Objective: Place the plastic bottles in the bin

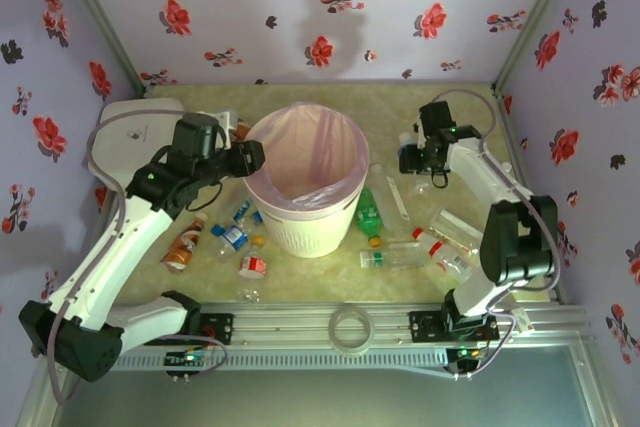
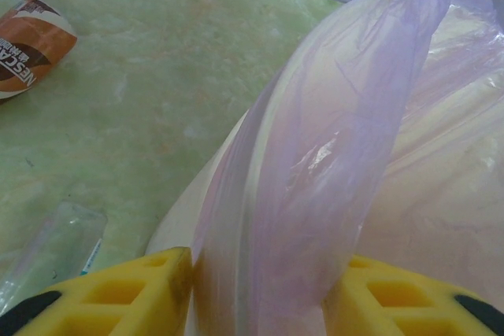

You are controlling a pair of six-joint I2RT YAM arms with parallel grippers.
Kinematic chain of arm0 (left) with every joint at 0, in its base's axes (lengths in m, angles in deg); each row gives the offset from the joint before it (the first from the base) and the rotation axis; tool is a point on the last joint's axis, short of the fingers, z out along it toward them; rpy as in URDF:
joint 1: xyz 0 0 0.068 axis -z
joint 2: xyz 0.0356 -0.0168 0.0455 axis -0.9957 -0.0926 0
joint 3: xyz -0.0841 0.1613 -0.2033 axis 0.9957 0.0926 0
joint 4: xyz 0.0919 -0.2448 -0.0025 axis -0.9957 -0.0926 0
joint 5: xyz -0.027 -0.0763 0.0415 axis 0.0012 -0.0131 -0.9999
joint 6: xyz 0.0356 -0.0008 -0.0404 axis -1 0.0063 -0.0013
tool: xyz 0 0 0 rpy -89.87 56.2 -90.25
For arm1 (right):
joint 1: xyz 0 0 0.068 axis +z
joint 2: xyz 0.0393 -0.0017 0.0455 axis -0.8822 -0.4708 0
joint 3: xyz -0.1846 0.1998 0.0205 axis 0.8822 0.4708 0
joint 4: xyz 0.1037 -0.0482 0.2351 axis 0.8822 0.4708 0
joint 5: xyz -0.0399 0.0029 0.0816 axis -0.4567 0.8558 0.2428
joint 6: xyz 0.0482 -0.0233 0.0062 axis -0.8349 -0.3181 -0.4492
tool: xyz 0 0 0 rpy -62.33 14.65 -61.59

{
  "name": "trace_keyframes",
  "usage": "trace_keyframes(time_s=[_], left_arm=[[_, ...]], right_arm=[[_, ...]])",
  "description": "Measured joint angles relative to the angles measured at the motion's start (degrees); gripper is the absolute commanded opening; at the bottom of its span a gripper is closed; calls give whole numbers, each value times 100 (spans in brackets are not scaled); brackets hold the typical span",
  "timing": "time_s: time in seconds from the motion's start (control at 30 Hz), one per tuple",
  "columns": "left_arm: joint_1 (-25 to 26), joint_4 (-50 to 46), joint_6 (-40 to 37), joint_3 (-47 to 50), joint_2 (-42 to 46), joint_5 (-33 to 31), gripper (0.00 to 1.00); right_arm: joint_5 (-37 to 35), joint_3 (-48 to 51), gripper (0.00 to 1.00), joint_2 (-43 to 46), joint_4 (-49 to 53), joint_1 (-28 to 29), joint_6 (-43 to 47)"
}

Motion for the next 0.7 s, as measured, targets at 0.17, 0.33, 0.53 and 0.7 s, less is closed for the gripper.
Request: trace_keyframes(time_s=[0.17,0.33,0.53,0.7], left_arm=[[0,79,24,0,-59,0,46],[0,151,101,0,-90,-4,45],[17,267,122,0,-184,-42,44],[55,365,125,0,-232,-44,44]], right_arm=[[2,-734,55,730,409,7,52],[96,-1711,54,1134,931,192,96],[247,-3130,54,1180,1554,970,177],[437,-4118,54,960,1851,1829,271]])
